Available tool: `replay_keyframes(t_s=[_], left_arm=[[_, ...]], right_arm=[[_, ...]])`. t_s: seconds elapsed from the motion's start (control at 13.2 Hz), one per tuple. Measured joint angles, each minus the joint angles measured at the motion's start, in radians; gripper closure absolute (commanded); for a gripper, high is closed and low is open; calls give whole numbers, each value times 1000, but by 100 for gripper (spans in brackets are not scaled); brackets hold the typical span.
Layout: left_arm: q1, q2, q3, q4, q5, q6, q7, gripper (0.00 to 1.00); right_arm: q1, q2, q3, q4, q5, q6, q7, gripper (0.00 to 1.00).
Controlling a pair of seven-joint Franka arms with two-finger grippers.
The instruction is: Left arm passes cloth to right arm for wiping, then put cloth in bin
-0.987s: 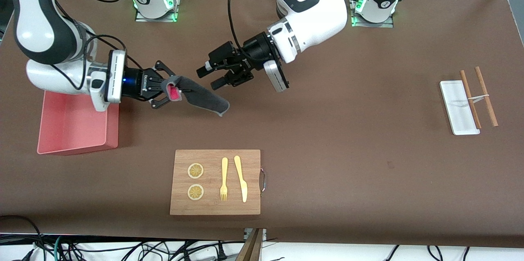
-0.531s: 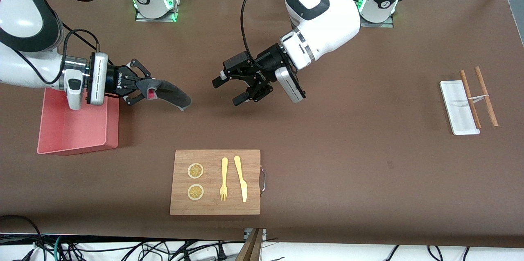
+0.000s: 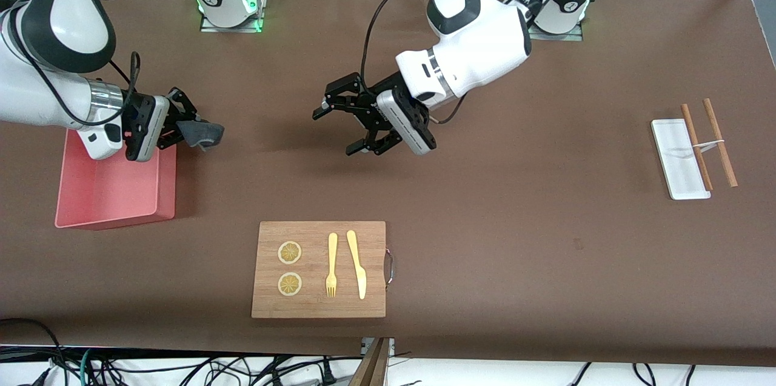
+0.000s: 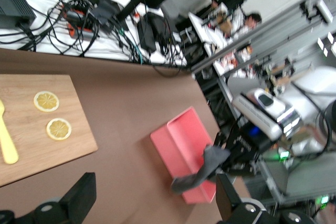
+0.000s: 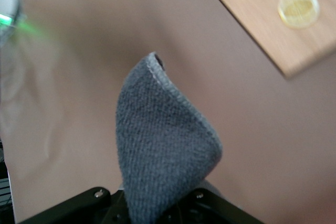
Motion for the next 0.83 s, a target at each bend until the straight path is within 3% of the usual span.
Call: replay_keyframes(t_s=[0.46, 0.83], left_arm=[[145, -15, 14, 4, 326, -396, 0, 0], [229, -91, 16, 11, 629, -758, -55, 0]], right_arm=[[0, 17, 14, -21, -187, 88, 665, 100], [7, 129, 54, -120, -201, 365, 905, 100]])
